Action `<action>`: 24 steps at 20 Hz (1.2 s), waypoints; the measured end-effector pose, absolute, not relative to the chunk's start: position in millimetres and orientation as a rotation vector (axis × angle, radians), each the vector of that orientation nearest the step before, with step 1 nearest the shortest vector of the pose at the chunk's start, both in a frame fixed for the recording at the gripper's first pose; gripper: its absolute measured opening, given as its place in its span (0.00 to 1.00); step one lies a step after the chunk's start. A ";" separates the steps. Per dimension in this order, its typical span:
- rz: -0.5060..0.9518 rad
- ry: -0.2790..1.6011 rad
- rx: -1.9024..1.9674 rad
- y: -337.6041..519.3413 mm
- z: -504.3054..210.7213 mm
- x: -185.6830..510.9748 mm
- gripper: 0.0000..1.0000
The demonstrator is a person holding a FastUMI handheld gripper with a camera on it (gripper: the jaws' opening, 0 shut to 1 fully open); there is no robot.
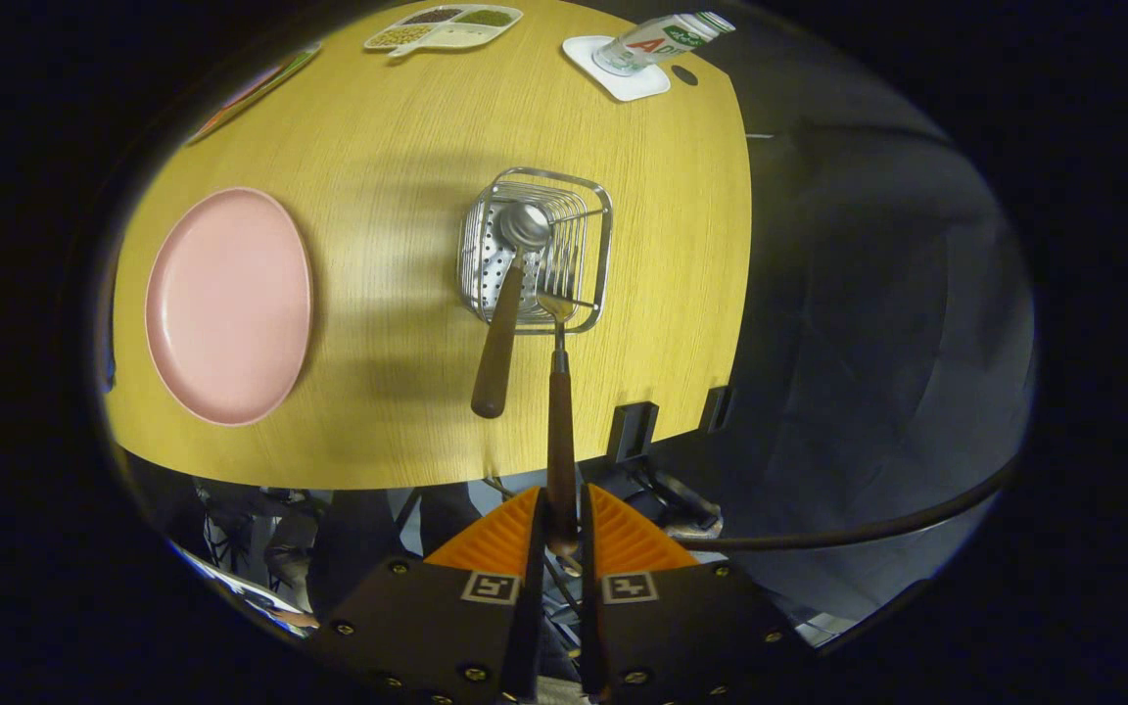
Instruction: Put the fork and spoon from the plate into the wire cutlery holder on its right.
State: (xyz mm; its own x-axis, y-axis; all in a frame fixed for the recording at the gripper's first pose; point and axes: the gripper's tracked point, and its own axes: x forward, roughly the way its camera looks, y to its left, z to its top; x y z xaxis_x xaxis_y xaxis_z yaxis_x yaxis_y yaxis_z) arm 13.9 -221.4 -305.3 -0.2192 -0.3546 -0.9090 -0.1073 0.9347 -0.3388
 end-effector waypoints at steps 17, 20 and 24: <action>-0.259 1.291 -0.080 -192.4 -248.6 67.7 0.38; -0.281 1.052 -0.020 -193.2 -211.1 84.3 0.37; -0.299 0.725 0.037 -178.6 -143.0 108.8 0.37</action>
